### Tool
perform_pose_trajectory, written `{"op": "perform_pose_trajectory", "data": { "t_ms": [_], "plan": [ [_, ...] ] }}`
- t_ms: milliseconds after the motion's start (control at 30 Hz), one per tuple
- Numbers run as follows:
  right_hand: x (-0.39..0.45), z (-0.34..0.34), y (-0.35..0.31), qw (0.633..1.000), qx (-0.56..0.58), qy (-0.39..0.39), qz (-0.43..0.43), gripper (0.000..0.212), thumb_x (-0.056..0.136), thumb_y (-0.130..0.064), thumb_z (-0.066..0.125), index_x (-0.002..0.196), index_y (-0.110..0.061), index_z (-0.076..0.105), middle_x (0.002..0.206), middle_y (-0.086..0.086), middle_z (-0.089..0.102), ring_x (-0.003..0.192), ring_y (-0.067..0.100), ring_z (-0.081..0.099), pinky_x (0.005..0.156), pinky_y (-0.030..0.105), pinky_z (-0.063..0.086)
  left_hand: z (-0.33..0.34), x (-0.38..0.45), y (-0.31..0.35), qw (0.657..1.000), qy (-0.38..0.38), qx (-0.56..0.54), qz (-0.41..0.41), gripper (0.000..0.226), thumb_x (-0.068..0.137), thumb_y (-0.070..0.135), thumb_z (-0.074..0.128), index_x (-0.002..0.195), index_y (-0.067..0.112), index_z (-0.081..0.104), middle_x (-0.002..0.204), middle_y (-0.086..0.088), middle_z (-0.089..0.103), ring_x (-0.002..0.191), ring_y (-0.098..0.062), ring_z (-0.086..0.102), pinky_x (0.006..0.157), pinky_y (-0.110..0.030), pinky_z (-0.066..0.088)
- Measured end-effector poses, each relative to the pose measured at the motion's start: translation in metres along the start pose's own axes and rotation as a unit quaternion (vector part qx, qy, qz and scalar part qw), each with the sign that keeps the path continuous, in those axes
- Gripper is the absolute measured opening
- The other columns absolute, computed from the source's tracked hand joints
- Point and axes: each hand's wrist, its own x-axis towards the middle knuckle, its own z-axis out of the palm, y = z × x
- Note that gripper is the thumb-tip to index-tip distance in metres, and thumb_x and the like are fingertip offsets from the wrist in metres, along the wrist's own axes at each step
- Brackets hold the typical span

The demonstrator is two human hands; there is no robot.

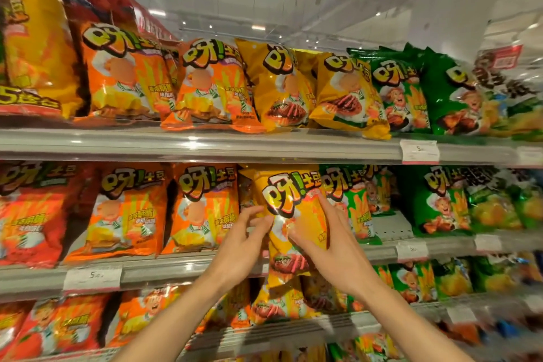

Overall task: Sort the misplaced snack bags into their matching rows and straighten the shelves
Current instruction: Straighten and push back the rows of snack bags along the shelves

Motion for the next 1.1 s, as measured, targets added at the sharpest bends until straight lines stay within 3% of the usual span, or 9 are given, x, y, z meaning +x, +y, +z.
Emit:
{"op": "perform_pose_trajectory", "data": {
  "t_ms": [67, 200, 400, 533, 633, 733, 833, 1000, 1100],
  "plan": [
    [0.001, -0.001, -0.002, 1.0, 0.003, -0.013, -0.012, 0.08, 0.089, -0.068, 0.048, 0.154, -0.047, 0.006, 0.159, -0.021, 0.014, 0.144, -0.006, 0.002, 0.118, 0.029, 0.012, -0.001, -0.001, 0.0, 1.0, 0.012, 0.02, 0.006, 0.043, 0.093, 0.051, 0.057, 0.13, 0.032, 0.047, 0.118, 0.009, 0.061, 0.084, 0.004, 0.067, 0.074, -0.019, 0.055],
    [0.007, -0.008, 0.0, 0.999, 0.025, -0.008, -0.032, 0.057, 0.101, -0.048, 0.045, 0.15, -0.049, 0.017, 0.15, -0.023, 0.024, 0.144, -0.001, 0.015, 0.115, 0.027, 0.018, 0.002, -0.001, 0.004, 0.997, 0.042, 0.064, -0.003, 0.056, 0.08, 0.065, 0.065, 0.126, 0.041, 0.043, 0.119, 0.016, 0.056, 0.093, -0.007, 0.067, 0.089, -0.036, 0.055],
    [0.019, -0.027, 0.026, 0.997, 0.022, -0.002, -0.074, 0.055, 0.099, -0.046, 0.051, 0.148, -0.048, 0.023, 0.144, -0.022, 0.034, 0.133, -0.002, 0.035, 0.107, 0.026, 0.034, 0.035, -0.001, 0.018, 0.992, 0.094, 0.077, -0.019, 0.072, 0.067, 0.073, 0.069, 0.122, 0.038, 0.039, 0.106, 0.022, 0.049, 0.077, -0.003, 0.062, 0.074, -0.027, 0.053],
    [0.034, -0.051, 0.056, 0.993, 0.034, -0.024, -0.107, 0.055, 0.097, -0.051, 0.052, 0.144, -0.054, 0.023, 0.136, -0.027, 0.034, 0.121, -0.018, 0.034, 0.102, 0.024, 0.035, 0.065, 0.008, 0.019, 0.988, 0.134, 0.072, -0.012, 0.071, 0.049, 0.083, 0.068, 0.106, 0.049, 0.042, 0.092, 0.006, 0.064, 0.072, -0.017, 0.069, 0.078, -0.047, 0.058],
    [0.049, -0.071, 0.081, 0.989, 0.047, -0.04, -0.135, 0.058, 0.096, -0.055, 0.052, 0.146, -0.052, 0.023, 0.14, -0.023, 0.036, 0.126, -0.01, 0.036, 0.106, 0.027, 0.036, 0.093, 0.013, 0.023, 0.985, 0.157, 0.072, -0.003, 0.068, 0.055, 0.08, 0.071, 0.109, 0.05, 0.045, 0.092, 0.009, 0.067, 0.075, -0.014, 0.07, 0.081, -0.048, 0.057],
    [0.064, -0.09, 0.1, 0.988, 0.086, -0.047, -0.115, 0.058, 0.093, -0.063, 0.049, 0.145, -0.049, 0.027, 0.14, -0.023, 0.036, 0.126, 0.002, 0.046, 0.102, 0.032, 0.044, 0.114, 0.015, 0.029, 0.981, 0.183, 0.067, -0.002, 0.056, 0.067, 0.067, 0.076, 0.111, 0.047, 0.047, 0.097, 0.015, 0.064, 0.081, -0.004, 0.066, 0.087, -0.045, 0.056],
    [0.086, -0.104, 0.12, 0.993, 0.083, 0.014, -0.082, 0.059, 0.094, -0.062, 0.045, 0.146, -0.036, 0.033, 0.141, -0.015, 0.036, 0.13, 0.013, 0.046, 0.106, 0.039, 0.043, 0.121, 0.016, 0.033, 0.974, 0.216, 0.065, -0.015, 0.064, 0.072, 0.059, 0.075, 0.125, 0.04, 0.045, 0.109, 0.014, 0.055, 0.095, 0.004, 0.056, 0.097, -0.044, 0.052],
    [0.106, -0.092, 0.141, 0.998, 0.045, -0.022, 0.032, 0.076, 0.093, -0.064, 0.046, 0.149, -0.014, 0.031, 0.149, 0.01, 0.039, 0.134, 0.028, 0.043, 0.102, 0.036, 0.038, 0.118, 0.008, 0.03, 0.971, 0.224, 0.078, -0.019, 0.069, 0.066, 0.072, 0.077, 0.124, 0.05, 0.045, 0.126, 0.008, 0.06, 0.118, -0.014, 0.06, 0.096, -0.047, 0.054],
    [0.11, -0.076, 0.143, 0.997, 0.06, -0.024, 0.046, 0.083, 0.091, -0.064, 0.051, 0.15, -0.01, 0.029, 0.149, 0.012, 0.042, 0.133, 0.031, 0.045, 0.102, 0.038, 0.04, 0.118, 0.007, 0.03, 0.972, 0.219, 0.088, -0.004, 0.068, 0.072, 0.063, 0.076, 0.129, 0.042, 0.044, 0.124, 0.009, 0.058, 0.114, -0.004, 0.057, 0.09, -0.03, 0.052]
  ]
}}
